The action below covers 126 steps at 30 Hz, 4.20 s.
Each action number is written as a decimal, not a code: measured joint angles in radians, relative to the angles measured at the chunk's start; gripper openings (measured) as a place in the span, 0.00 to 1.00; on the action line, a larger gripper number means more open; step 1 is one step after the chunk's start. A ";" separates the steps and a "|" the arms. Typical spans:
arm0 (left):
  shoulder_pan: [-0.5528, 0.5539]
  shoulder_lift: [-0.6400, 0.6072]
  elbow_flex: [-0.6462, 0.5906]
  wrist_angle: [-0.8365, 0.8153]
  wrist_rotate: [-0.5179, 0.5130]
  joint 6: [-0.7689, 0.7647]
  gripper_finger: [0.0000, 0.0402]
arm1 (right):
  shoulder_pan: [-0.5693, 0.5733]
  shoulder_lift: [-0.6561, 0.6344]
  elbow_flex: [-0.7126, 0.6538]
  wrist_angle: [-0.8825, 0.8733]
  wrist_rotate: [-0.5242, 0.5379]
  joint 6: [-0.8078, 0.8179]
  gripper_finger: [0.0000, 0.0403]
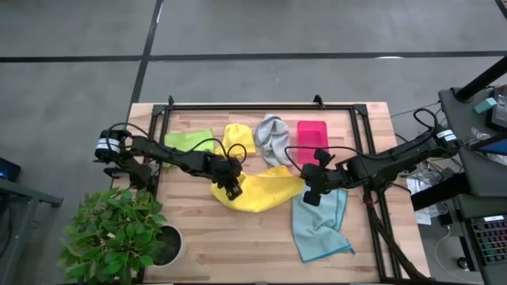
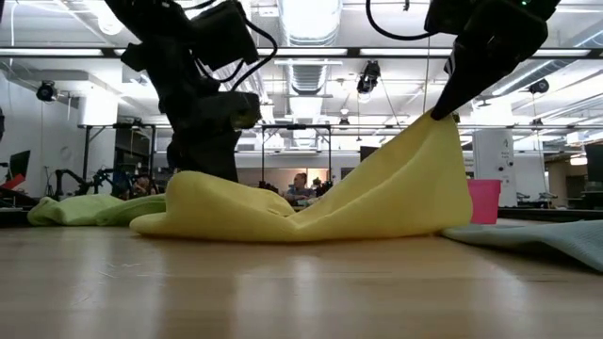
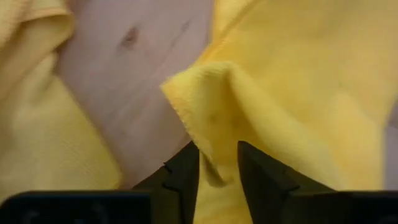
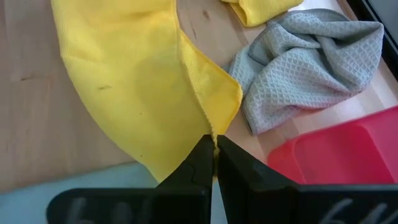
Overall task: Fold microfiber towels
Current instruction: Fold the bottom yellow microfiber towel
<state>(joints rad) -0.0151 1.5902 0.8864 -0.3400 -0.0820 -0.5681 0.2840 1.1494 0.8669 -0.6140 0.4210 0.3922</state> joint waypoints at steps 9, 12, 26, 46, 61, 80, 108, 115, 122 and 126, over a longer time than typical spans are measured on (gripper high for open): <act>0.000 -0.004 -0.017 0.026 -0.008 0.058 0.01 | 0.000 0.000 0.000 0.012 0.000 -0.004 0.02; 0.000 -0.035 0.013 -0.029 -0.009 0.104 0.00 | 0.009 -0.003 0.002 0.025 0.000 -0.023 0.02; -0.066 -0.387 0.337 -0.716 0.054 0.263 0.00 | 0.067 -0.082 0.215 -0.095 0.102 -0.096 0.02; -0.066 -0.408 0.606 -0.855 -0.248 0.352 0.00 | 0.029 -0.082 0.501 -0.126 0.283 -0.364 0.02; -0.090 -0.323 0.645 -1.184 -0.105 0.337 0.00 | 0.052 -0.055 0.408 -0.139 0.200 -0.218 0.02; -0.561 0.039 0.642 -0.835 0.187 -0.032 0.00 | 0.354 -0.006 -0.057 0.339 -0.287 0.324 0.02; -0.488 0.264 0.479 -0.830 0.179 0.077 0.00 | 0.120 0.180 -0.087 0.299 -0.409 0.191 0.02; -0.413 0.248 0.430 -0.830 0.149 0.140 0.00 | 0.036 0.187 -0.087 0.232 -0.365 0.129 0.02; -0.359 0.225 0.388 -0.838 0.085 0.158 0.00 | -0.015 0.189 -0.087 0.205 -0.318 0.088 0.02; -0.332 0.209 0.348 -0.826 0.069 0.163 0.00 | -0.037 0.188 -0.087 0.199 -0.287 0.066 0.02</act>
<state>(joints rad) -0.3475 1.7989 1.2346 -1.1659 -0.0134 -0.4049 0.2472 1.3373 0.7799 -0.4149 0.1344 0.4585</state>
